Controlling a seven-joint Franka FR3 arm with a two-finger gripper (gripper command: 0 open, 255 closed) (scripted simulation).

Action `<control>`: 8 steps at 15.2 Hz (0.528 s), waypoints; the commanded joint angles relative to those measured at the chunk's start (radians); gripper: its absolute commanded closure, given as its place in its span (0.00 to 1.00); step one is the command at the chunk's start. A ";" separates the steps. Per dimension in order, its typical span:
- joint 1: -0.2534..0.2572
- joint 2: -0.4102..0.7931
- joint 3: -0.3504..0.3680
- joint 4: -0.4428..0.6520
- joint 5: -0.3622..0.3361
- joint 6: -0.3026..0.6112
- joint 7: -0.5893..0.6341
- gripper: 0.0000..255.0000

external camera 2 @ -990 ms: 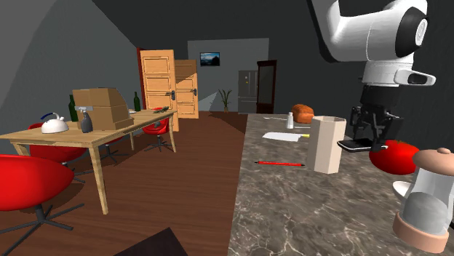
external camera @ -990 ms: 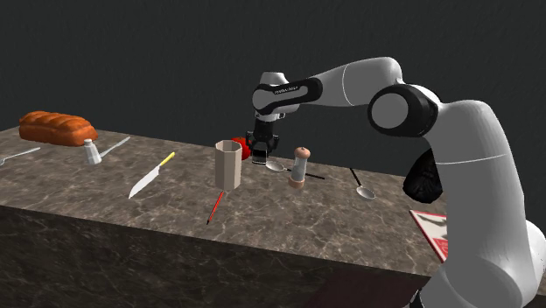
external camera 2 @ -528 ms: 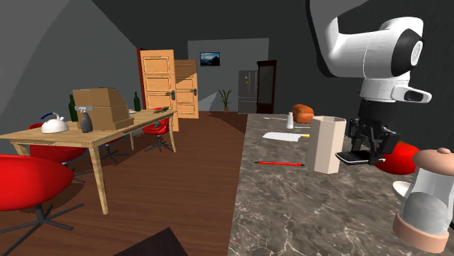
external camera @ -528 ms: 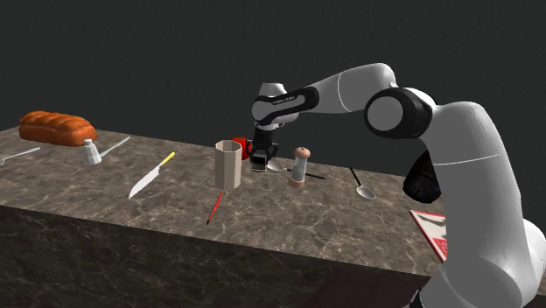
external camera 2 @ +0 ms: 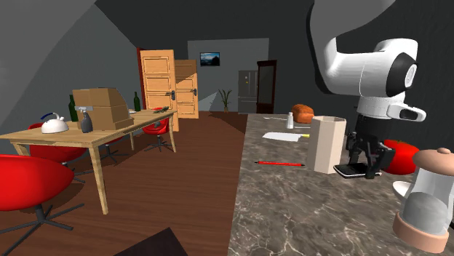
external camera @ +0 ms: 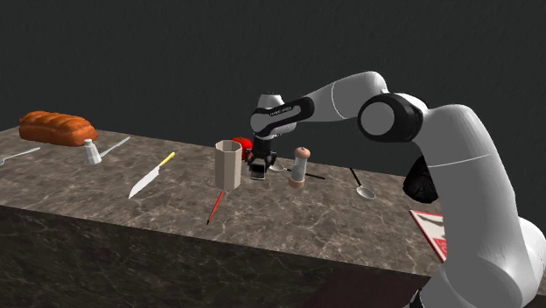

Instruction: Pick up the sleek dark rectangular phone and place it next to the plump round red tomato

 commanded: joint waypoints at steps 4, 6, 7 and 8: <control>0.002 0.036 -0.003 -0.008 -0.003 0.045 -0.001 1.00; 0.003 0.052 -0.004 -0.010 -0.004 0.062 -0.001 1.00; 0.003 0.052 -0.004 -0.010 -0.004 0.062 -0.001 1.00; 0.003 0.052 -0.004 -0.010 -0.004 0.062 -0.001 1.00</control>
